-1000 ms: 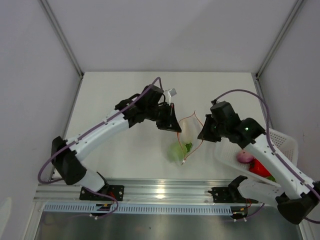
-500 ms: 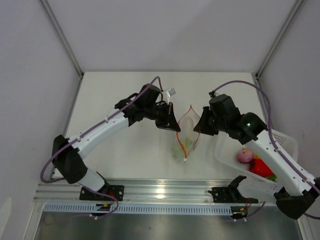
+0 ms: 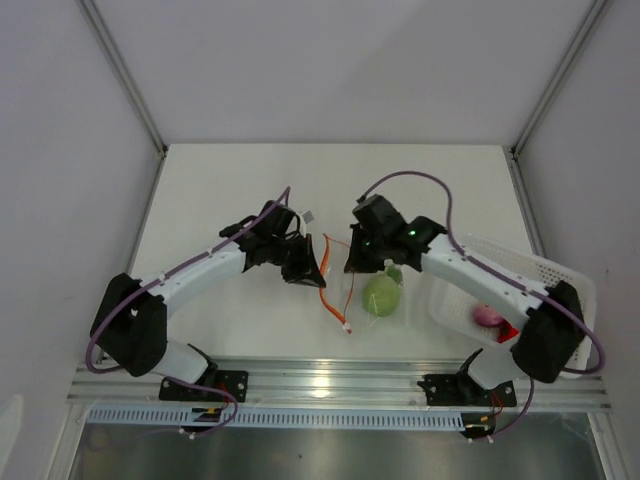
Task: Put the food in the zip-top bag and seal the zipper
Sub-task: Adjust the zipper food storage bag at the center of the board.
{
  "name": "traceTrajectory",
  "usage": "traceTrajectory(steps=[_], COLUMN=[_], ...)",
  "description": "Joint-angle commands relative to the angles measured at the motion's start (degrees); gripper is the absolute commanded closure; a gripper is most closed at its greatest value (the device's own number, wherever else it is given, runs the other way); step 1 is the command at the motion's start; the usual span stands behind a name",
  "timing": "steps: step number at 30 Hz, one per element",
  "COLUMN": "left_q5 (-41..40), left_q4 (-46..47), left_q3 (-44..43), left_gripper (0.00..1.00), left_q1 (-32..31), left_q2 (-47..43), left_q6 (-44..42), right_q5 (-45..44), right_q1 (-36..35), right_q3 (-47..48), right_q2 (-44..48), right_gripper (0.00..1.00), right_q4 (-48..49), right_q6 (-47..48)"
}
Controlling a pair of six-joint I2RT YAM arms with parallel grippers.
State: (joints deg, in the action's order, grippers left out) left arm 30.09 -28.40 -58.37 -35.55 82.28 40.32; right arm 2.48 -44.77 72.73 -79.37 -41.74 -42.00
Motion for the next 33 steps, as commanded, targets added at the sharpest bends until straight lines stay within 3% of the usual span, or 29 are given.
traceTrajectory(steps=[1,13,21,24,25,28,31,33], left_q5=[0.23,8.23,14.11,13.43,13.07,11.84,11.05,10.87], left_q4=[-0.68,-0.6,-1.75,-1.48,-1.83,-2.09,-2.18,-1.31], left_q3=[0.19,-14.92,-15.9,-16.07,-16.25,-17.13,-17.13,-16.95], left_gripper=[0.99,0.99,0.99,0.99,0.99,0.99,1.0,1.0], left_q1=[4.07,4.52,4.44,3.74,3.3,2.24,1.63,1.36], left_q2=[-0.99,-10.38,-3.28,-2.04,-1.95,-1.42,-0.28,0.95], left_q6=[0.03,0.46,2.4,2.14,1.96,1.08,0.55,0.55], right_q5=[0.07,-5.12,-3.62,-3.27,-3.88,-7.48,-12.14,-10.58], right_q1=[-3.12,-0.84,2.06,2.15,2.41,2.85,4.43,7.32], right_q3=[-0.4,12.08,1.03,-1.7,-1.97,-1.28,2.14,3.99], right_q2=[-4.56,6.77,8.09,8.36,8.36,9.23,11.68,13.62], right_gripper=[1.0,0.99,0.86,0.72,0.55,0.24,0.01,0.01], right_q4=[4.38,-7.82,-4.51,-3.53,-4.4,-8.88,-15.36,-17.93], right_q6=[-0.28,2.01,0.69,0.86,0.87,1.3,1.31,1.65])
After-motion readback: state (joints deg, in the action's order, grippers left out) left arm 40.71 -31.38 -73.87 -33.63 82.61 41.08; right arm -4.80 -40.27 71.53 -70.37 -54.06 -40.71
